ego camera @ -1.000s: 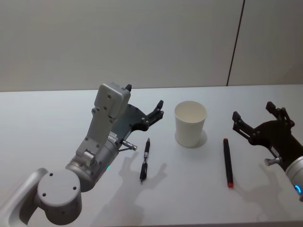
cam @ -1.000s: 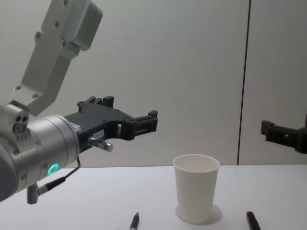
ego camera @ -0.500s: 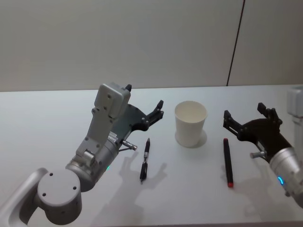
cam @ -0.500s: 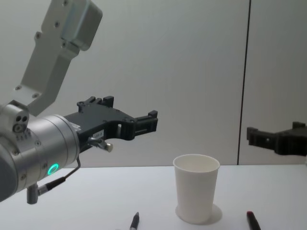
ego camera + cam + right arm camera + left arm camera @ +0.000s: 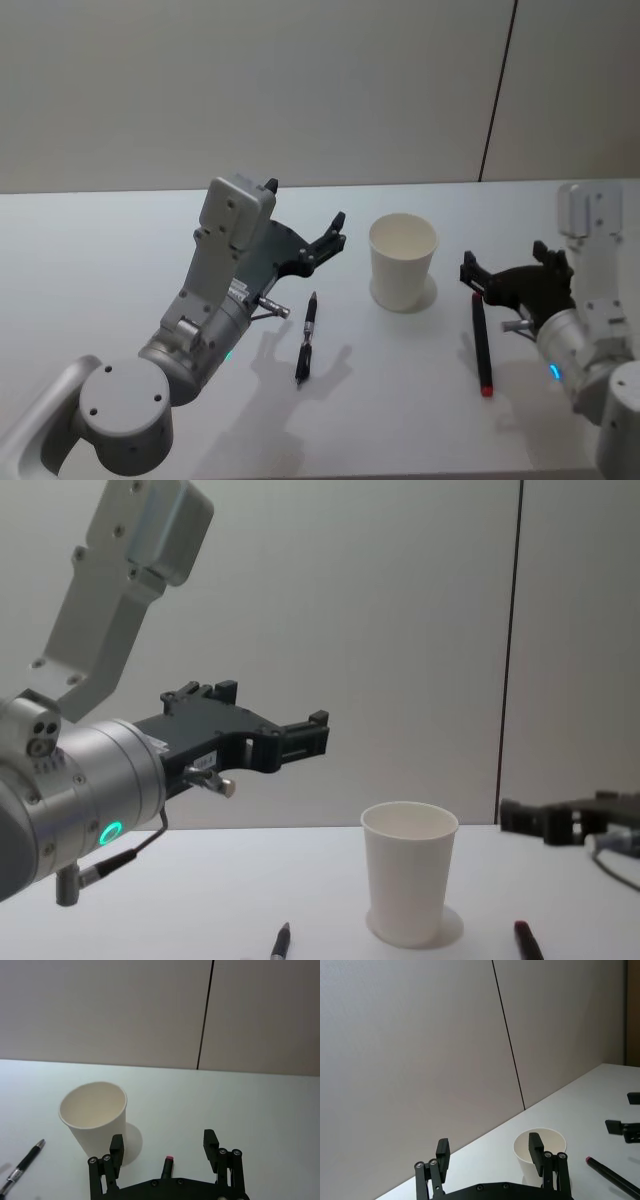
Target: Place the pen into the pen holder.
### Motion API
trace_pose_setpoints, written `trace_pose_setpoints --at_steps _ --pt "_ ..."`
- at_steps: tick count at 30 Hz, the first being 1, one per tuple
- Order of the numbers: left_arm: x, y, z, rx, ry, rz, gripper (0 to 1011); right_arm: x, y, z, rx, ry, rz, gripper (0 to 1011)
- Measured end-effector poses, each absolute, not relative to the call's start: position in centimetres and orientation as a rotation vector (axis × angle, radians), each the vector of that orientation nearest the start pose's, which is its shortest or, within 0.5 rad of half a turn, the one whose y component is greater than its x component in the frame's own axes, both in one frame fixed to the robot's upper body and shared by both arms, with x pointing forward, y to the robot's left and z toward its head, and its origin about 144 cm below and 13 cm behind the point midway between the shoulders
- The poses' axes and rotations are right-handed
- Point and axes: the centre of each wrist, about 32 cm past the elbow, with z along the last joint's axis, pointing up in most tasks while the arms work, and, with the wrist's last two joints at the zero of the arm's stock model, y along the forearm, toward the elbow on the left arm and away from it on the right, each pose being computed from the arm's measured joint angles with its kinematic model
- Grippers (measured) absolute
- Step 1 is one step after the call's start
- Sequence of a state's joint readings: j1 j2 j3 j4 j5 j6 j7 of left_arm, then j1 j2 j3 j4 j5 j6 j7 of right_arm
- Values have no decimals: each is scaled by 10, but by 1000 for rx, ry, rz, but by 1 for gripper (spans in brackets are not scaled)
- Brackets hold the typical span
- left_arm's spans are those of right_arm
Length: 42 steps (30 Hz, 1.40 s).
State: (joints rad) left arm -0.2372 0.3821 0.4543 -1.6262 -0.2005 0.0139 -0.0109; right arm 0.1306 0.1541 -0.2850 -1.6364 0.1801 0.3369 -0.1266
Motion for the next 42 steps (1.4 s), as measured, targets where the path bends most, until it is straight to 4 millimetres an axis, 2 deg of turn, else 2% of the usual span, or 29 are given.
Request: trace_pose_setpoints --at_steps 19,42 --pt "492 198 1204 61 -268 1124 999 505 -148 1171 -344 254 -1476 1002" --pt "492 198 1204 61 -268 1124 1000 511 -135 1150 -426 371 -1501 1002"
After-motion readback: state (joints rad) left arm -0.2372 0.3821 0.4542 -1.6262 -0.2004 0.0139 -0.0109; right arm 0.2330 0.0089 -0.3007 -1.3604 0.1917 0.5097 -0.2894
